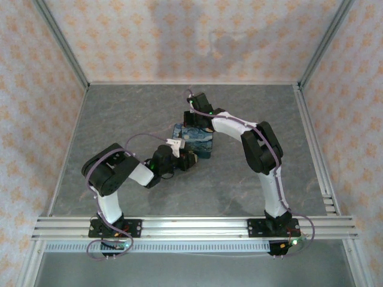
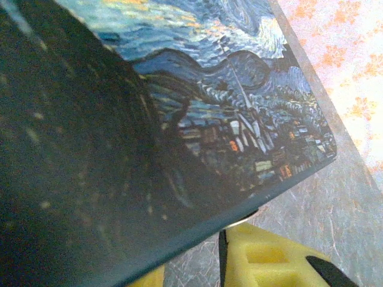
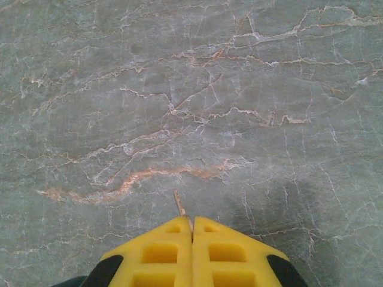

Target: Unlock a padlock with a key

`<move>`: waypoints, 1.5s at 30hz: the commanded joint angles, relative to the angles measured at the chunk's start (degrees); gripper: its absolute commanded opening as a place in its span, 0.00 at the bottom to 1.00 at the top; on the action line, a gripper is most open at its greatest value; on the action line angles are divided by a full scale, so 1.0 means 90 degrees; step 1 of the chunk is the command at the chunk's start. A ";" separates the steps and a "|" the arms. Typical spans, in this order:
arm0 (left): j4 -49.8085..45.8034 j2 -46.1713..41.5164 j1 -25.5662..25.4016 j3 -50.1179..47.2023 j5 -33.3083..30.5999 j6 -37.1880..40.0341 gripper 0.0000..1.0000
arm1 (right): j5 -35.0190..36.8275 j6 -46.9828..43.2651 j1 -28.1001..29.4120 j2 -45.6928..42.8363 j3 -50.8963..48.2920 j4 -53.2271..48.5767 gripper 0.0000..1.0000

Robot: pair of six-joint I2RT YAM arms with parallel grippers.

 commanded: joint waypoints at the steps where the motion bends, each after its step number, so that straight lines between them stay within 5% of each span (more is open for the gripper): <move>1: 0.0522 -0.0251 0.0110 -0.0041 0.0052 -0.0044 0.22 | -0.0022 0.0039 0.0056 -0.0112 -0.0198 -0.0380 0.00; 5: 0.0360 -0.0324 0.0107 -0.0104 -0.0054 -0.0029 0.25 | -0.0022 0.0031 0.0055 -0.0101 -0.0170 -0.0391 0.00; 10: 0.0164 -0.0404 0.0086 -0.0138 -0.0440 -0.0034 0.56 | -0.0042 0.0046 0.0059 -0.0106 -0.0183 -0.0375 0.00; 16: 0.0134 -0.0391 -0.0127 -0.0119 -0.1230 -0.0007 0.62 | -0.0080 0.0083 0.0058 -0.0111 -0.0211 -0.0332 0.00; 24: 0.0290 -0.0050 -0.0400 0.0126 -0.1375 0.0017 0.57 | -0.0067 0.0083 0.0055 -0.0171 -0.0275 -0.0314 0.00; 29: 0.0377 0.0011 -0.0393 0.0154 -0.1055 0.0052 0.31 | -0.0061 0.0088 0.0055 -0.0183 -0.0310 -0.0293 0.00; 40: 0.0322 -0.0460 -0.0208 -0.0099 -0.0708 0.0117 0.45 | -0.0014 0.0066 0.0055 -0.0188 -0.0343 -0.0281 0.00; 45: 0.0255 -0.0601 -0.0195 -0.0174 -0.0368 0.0148 0.34 | -0.0012 0.0084 0.0055 -0.0175 -0.0317 -0.0286 0.00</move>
